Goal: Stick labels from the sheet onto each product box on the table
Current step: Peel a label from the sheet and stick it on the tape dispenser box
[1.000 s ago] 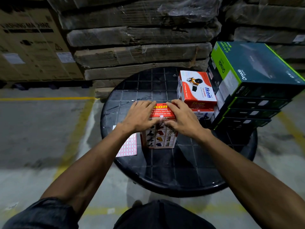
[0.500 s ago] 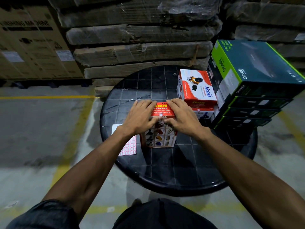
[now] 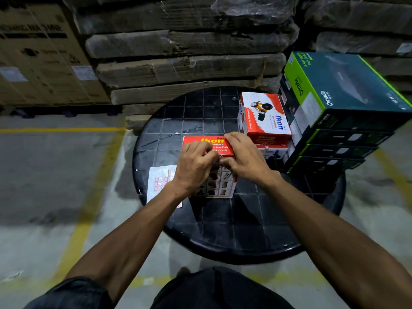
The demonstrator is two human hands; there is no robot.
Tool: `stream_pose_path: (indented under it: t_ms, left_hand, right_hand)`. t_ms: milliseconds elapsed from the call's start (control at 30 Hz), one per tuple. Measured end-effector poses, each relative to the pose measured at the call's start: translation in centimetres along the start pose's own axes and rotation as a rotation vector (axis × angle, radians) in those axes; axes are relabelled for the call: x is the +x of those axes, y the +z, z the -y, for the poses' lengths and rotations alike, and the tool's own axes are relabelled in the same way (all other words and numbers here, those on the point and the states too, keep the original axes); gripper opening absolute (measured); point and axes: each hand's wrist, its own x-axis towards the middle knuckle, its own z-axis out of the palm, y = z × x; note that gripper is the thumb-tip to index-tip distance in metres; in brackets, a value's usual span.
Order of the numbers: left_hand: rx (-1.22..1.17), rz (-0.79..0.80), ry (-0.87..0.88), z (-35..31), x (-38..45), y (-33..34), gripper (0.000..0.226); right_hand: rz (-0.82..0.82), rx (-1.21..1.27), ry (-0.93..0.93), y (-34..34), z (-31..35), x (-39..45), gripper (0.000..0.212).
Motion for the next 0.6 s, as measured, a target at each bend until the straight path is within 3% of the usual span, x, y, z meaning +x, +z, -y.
stream_pose_path:
  t_ms: [167,600]
  left_hand:
    - [-0.008,-0.04,-0.025,-0.01,-0.59,0.37,0.016]
    - [-0.033,0.054,-0.06,0.45,-0.37,0.29,0.024]
  right_hand:
    - [-0.011,0.012,0.005,0.0,0.13,-0.27,0.076]
    - [-0.019,0.048,0.023,-0.17,0.59,-0.62,0.074]
